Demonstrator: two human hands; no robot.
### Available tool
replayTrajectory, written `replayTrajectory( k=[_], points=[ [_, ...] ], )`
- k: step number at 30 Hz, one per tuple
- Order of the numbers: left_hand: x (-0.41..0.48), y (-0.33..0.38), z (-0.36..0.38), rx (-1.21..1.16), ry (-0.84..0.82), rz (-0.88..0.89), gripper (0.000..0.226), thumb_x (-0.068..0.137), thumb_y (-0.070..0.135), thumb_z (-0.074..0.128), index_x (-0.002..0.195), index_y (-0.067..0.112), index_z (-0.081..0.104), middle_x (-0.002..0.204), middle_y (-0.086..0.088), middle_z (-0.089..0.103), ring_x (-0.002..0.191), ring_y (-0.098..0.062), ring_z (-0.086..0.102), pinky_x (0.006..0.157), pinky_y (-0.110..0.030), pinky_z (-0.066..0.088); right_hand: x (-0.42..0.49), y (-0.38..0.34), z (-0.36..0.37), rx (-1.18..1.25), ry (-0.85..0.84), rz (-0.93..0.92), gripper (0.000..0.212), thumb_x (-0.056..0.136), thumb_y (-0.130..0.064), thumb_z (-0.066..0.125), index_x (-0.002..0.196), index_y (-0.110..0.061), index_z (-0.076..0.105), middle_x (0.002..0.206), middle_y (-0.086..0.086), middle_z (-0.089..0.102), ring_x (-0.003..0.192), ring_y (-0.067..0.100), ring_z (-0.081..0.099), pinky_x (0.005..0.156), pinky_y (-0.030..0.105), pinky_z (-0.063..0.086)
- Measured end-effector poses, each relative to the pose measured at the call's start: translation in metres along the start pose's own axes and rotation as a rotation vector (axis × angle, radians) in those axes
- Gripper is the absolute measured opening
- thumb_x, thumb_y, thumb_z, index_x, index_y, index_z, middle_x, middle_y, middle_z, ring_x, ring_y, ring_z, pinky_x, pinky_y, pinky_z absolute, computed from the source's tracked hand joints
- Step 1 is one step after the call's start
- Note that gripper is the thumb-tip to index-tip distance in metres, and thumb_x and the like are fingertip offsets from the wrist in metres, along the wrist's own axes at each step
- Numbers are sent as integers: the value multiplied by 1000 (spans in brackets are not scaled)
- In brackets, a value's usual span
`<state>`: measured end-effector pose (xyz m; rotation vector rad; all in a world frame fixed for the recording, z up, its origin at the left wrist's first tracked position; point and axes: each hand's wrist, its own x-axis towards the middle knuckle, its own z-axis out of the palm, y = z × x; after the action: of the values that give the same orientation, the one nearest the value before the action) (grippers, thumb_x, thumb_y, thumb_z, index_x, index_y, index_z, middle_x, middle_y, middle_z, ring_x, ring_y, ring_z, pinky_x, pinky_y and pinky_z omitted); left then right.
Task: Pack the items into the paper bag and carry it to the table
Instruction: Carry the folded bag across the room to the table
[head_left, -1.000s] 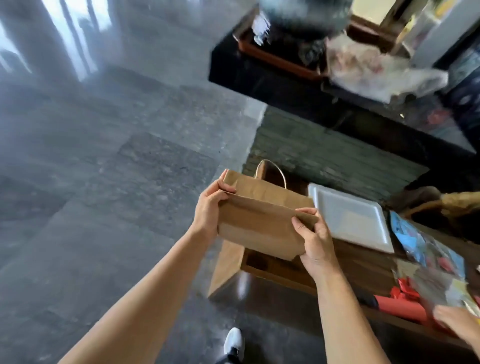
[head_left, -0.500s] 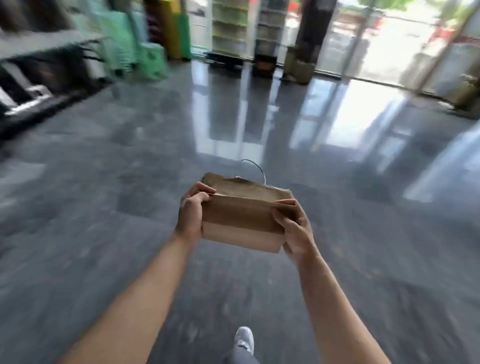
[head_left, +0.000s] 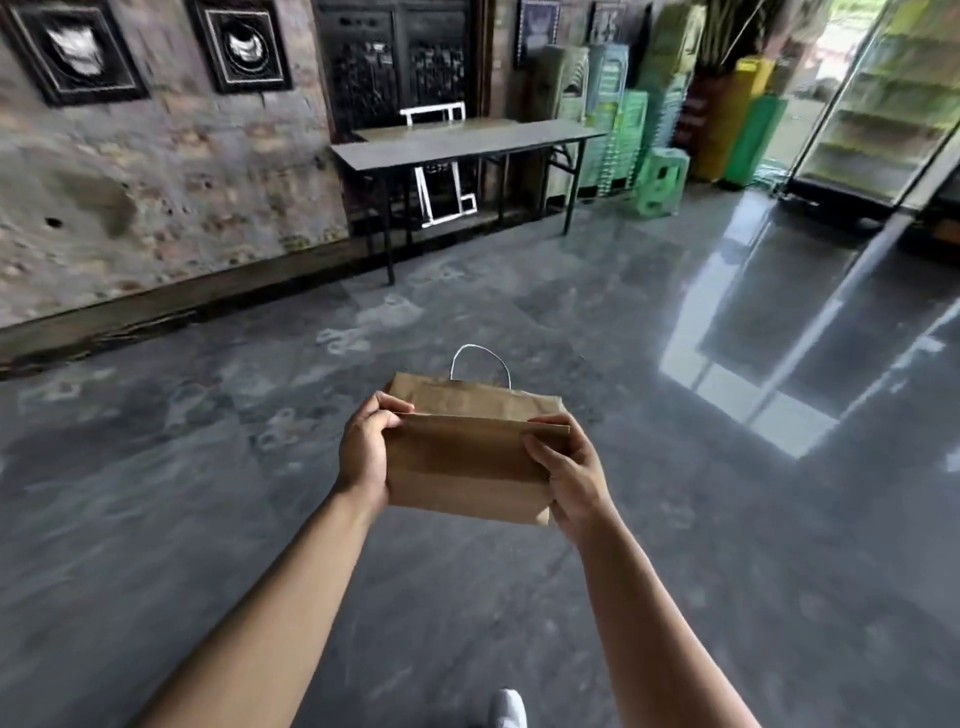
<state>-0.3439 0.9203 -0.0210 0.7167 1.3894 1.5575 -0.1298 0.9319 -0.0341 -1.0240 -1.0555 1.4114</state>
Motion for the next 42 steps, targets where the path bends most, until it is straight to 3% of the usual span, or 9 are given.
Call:
replayTrajectory(
  k=[4,11,16,25,31,34,38,42],
  points=[
    [50,-20,69,9,-37,-29,15,64,14,47,62,19,61,57,4,61,50,-10,53,49,-20,38,56,-11,-49,-8,65,14,15,75,-10,69,77,-23,64,83,7,54,80,22,43,69,35,32],
    [141,-14,245,12,-188,-2,19,65,15,46,62,19,64,66,-3,61,63,-17,52,57,-28,38,181,-65,-158,10,245,-90,17,81,0,67,78,-17,63,79,5,54,80,21,43,70,32,32],
    [198,-16,274,16,-136,-22,18,63,17,47,63,20,65,61,3,63,59,-13,55,55,-26,40,252,-64,-170,-25,201,-45,18,81,-3,67,84,-20,62,76,0,56,75,18,46,62,30,35],
    [326,-12,322,3,-88,-24,18,68,13,43,68,16,61,71,-6,61,65,-17,53,59,-28,40,396,-68,-168,-16,149,21,19,71,-18,71,85,-25,62,83,3,57,79,21,47,69,38,35],
    [459,-13,385,-52,-83,-20,23,76,5,41,69,14,61,71,-7,59,67,-19,53,62,-31,40,545,-74,-174,-29,153,-12,20,82,-4,67,87,-22,61,84,1,59,81,22,47,70,39,35],
    [528,-7,423,-40,-112,-10,25,78,3,40,68,15,60,68,-6,58,64,-18,51,59,-30,39,621,-83,-181,-39,161,-41,17,79,-7,69,88,-20,61,84,-6,61,83,22,49,72,39,35],
    [617,5,473,-25,-118,3,26,79,2,40,68,15,59,66,-3,57,61,-14,51,57,-28,38,719,-96,-187,-51,200,-46,19,74,-14,71,89,-18,61,88,0,60,83,21,49,73,38,36],
    [690,6,515,3,-138,-6,24,78,3,42,68,16,60,70,-7,58,64,-18,52,58,-29,39,803,-100,-201,-66,211,-21,16,77,-11,69,91,-16,63,80,-15,65,84,16,51,72,33,37]
  ],
)
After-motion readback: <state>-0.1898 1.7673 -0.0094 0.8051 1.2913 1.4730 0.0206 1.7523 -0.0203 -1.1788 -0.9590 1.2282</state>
